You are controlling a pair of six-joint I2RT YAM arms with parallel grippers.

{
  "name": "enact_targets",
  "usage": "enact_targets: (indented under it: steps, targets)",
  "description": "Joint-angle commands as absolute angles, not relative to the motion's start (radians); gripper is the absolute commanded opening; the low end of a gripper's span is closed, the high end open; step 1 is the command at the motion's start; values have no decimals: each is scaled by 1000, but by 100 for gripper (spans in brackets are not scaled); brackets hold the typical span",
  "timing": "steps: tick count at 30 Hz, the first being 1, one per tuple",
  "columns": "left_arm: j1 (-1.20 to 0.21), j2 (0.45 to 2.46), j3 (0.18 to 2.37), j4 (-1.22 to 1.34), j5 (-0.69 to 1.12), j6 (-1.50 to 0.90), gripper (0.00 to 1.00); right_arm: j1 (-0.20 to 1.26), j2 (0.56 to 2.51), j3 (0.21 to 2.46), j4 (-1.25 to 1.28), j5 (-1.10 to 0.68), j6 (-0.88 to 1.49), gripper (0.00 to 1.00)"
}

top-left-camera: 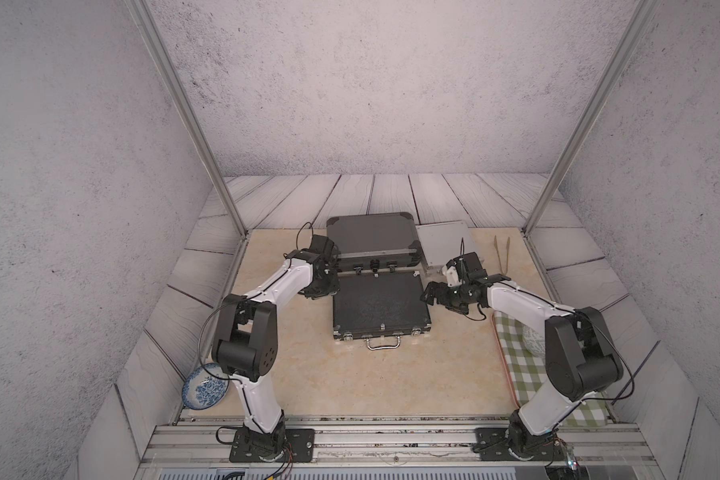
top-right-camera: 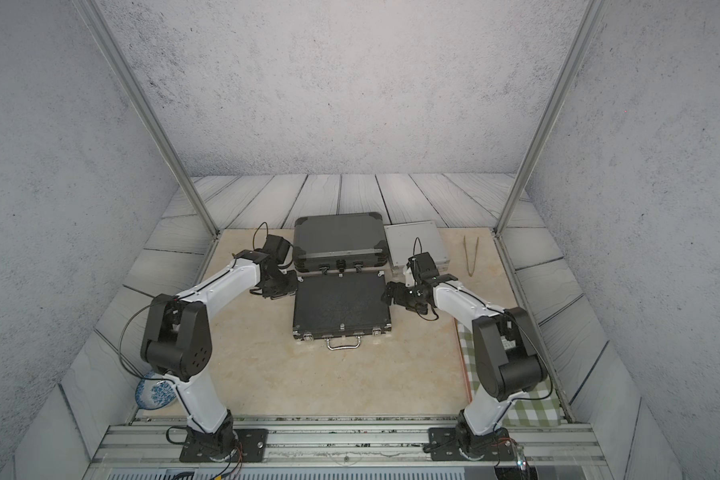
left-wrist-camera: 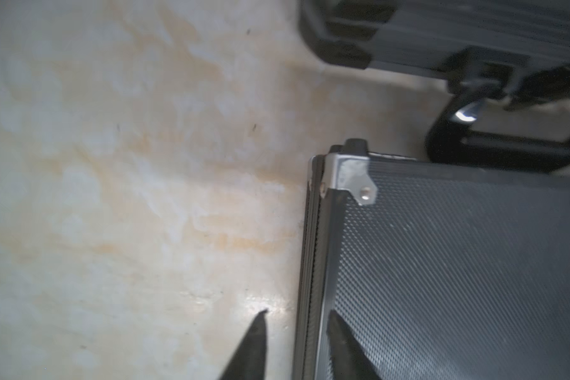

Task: Close the poker set cases
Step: Adjust the poker set case at the center of the board, then reset both arms

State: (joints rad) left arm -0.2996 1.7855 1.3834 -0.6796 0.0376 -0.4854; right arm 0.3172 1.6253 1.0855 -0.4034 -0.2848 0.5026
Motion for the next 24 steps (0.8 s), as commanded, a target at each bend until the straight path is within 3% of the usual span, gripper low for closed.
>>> enact_targets:
  steps: [1,9,15,24]
  targets:
    - [-286,1685,1319,-586,-40,-437,99,308,1513,1104,-474,-125,418,99]
    - [-258,1476,1052,-207,-354,-266,99,196,1286,911,-234,234,263,99]
    - [-246,1363,710,213,-571,-128,99,89,1219,713,82,313,145,99]
    - [-177,1320,642,214,-440,-44,99,28,1332,573,358,315,144,99]
